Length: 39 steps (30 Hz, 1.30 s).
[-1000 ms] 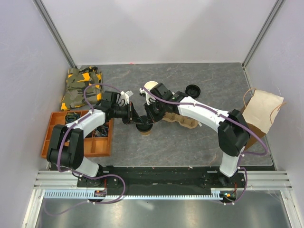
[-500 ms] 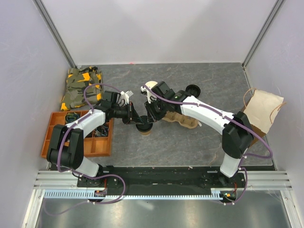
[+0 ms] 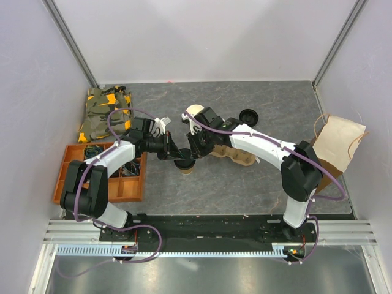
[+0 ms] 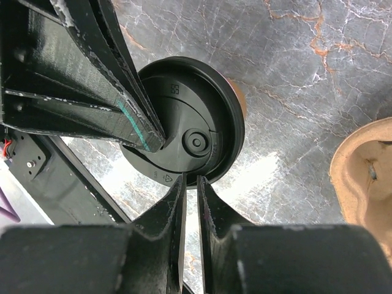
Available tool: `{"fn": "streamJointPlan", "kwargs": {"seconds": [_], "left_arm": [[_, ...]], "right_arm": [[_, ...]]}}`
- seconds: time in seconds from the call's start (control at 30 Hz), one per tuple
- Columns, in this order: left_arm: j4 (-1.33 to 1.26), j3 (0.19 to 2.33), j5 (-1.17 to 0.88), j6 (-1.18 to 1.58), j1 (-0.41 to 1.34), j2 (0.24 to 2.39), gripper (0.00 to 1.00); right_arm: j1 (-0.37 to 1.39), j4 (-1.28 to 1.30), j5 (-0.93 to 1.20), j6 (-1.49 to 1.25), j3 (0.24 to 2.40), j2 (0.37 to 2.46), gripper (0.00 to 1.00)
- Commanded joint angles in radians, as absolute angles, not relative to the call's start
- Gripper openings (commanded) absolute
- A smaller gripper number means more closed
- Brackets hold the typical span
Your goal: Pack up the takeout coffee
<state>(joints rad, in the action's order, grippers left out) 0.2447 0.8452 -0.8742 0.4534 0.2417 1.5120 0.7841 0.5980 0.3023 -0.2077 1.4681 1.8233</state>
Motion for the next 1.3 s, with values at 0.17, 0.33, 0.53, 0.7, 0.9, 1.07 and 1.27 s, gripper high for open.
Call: {"fn": "streamJointPlan", "kwargs": {"seconds": [0.17, 0.33, 0.53, 0.7, 0.9, 1.07, 1.27], "left_arm": [[0.270, 0.859, -0.827, 0.416, 0.242, 1.525, 0.06], [0.262, 0.864, -0.839, 0.420, 0.241, 1.487, 0.07], [0.195, 0.873, -0.882, 0.491, 0.241, 1.381, 0.18], [0.230, 0.914, -0.832, 0.503, 0.242, 1.302, 0.22], [0.363, 0.985, -0.628, 0.341, 0.244, 1.287, 0.18], [0.414, 0.997, -0.560, 0.253, 0.262, 1.318, 0.13], [0.436, 1.005, -0.505, 0.201, 0.310, 1.361, 0.12]], "right_arm": [[0.770, 0.611, 0.336, -0.210, 1.588, 1.816, 0.21], [0.762, 0.598, 0.334, -0.232, 1.588, 1.832, 0.22], [0.761, 0.575, 0.337, -0.253, 1.525, 1.819, 0.24], [0.756, 0.566, 0.337, -0.270, 1.511, 1.813, 0.26], [0.735, 0.540, 0.388, -0.319, 1.483, 1.836, 0.27], [0.724, 0.534, 0.425, -0.344, 1.483, 1.861, 0.26], [0.719, 0.531, 0.437, -0.350, 1.474, 1.876, 0.24]]}}
